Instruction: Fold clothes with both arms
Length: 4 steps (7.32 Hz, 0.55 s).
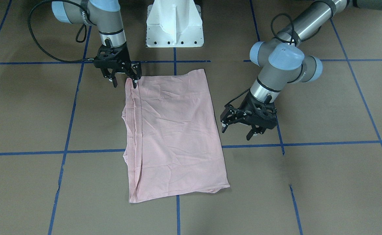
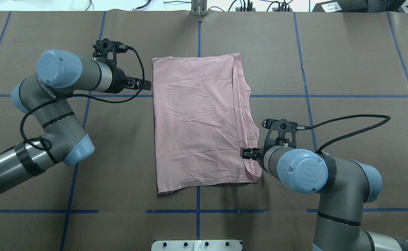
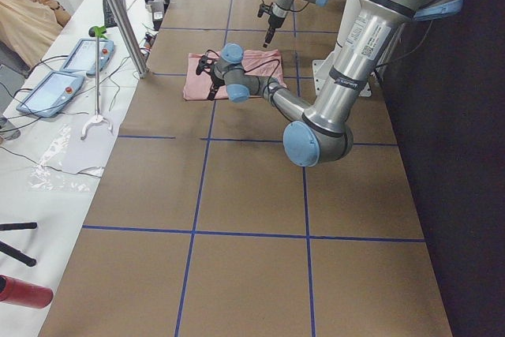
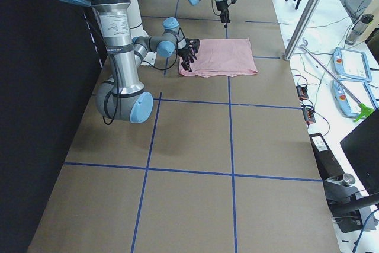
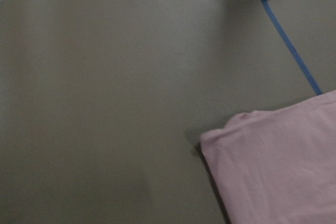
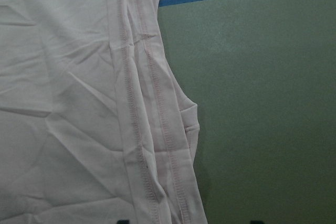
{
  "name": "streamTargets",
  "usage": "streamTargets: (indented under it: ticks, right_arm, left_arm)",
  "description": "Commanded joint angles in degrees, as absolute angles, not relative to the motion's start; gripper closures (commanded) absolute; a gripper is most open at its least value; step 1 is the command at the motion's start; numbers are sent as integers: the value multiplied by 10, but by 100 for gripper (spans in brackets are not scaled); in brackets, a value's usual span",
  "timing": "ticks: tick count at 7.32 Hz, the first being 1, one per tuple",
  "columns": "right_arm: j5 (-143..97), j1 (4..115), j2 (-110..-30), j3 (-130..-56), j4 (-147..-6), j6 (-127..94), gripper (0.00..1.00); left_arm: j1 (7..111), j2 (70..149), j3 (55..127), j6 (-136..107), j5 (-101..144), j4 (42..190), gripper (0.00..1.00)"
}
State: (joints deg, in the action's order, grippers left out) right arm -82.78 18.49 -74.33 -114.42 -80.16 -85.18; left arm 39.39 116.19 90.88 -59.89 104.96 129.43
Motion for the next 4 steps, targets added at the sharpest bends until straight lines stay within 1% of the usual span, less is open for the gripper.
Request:
streamTargets:
  ticks: [1, 2, 3, 4]
  right_arm:
    - [-828, 183, -765, -1152, -754, -853, 0]
    - [-827, 183, -766, -1152, -754, -853, 0]
    - [-826, 183, -766, -1153, -754, -853, 0]
    - [-826, 183, -765, -1153, -754, -853, 0]
  left_arm:
    - [295, 1070, 1063, -721, 998, 1227, 0]
    - [248, 1055, 1083, -790, 957, 1223, 17]
    - [212, 1054, 1080, -865, 930, 1210, 43]
    - [184, 1059, 1082, -913, 909, 1175, 48]
